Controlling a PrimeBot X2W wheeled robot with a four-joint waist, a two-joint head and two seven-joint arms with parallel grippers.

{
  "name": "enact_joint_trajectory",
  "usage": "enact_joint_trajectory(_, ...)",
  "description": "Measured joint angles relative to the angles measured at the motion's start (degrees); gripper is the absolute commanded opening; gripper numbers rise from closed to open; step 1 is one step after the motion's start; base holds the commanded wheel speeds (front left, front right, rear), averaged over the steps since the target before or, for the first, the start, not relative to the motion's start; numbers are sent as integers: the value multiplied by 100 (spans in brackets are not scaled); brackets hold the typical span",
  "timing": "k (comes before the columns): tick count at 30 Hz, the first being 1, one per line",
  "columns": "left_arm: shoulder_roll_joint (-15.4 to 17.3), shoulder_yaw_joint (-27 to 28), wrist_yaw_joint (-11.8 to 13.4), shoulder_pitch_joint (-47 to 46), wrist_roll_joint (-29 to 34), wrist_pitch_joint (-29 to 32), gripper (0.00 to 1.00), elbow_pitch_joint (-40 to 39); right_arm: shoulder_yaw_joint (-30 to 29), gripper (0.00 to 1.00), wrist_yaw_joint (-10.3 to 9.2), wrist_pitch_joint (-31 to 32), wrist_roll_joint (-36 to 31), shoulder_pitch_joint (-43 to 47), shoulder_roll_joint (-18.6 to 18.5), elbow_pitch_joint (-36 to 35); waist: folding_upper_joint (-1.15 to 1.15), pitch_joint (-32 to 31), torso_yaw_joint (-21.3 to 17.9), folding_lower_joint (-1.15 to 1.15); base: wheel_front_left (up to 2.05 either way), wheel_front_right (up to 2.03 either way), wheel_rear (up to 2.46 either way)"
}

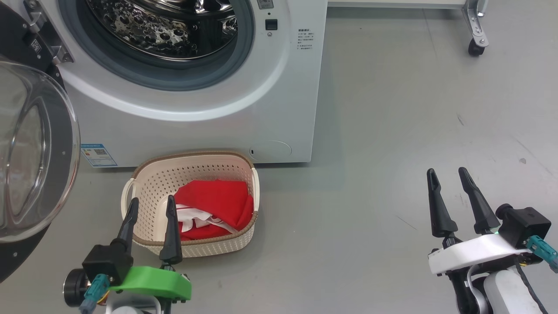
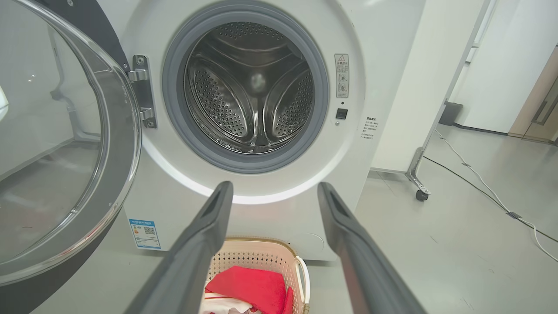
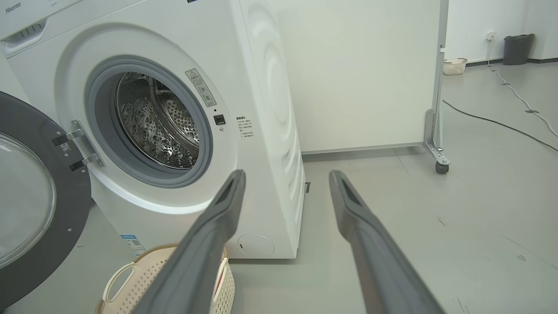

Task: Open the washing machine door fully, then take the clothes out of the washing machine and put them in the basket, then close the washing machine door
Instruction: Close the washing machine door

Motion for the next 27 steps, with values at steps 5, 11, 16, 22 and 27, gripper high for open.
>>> enact_joint_trajectory(5,5,-59,1,-1,0,0,100,5,-43,100,0,0,0,1,0,-2,0,1,20,0,0,0,0)
enact_joint_trajectory(11,8,-190,1,-6,0,0,100,14,-124,100,0,0,0,32,-31,-35,0,22,180,0,0,0,0)
enact_joint_trajectory(16,9,-288,1,-8,-2,0,100,13,-111,100,0,0,0,118,-90,-87,0,48,416,0,0,0,0)
enact_joint_trajectory(22,10,-283,32,-7,-1,0,100,10,21,100,0,0,0,118,-138,-154,0,77,806,0,0,0,0)
enact_joint_trajectory(27,10,-254,47,-4,1,0,100,-7,155,100,0,0,-1,118,-138,-186,0,87,1180,0,0,0,0)
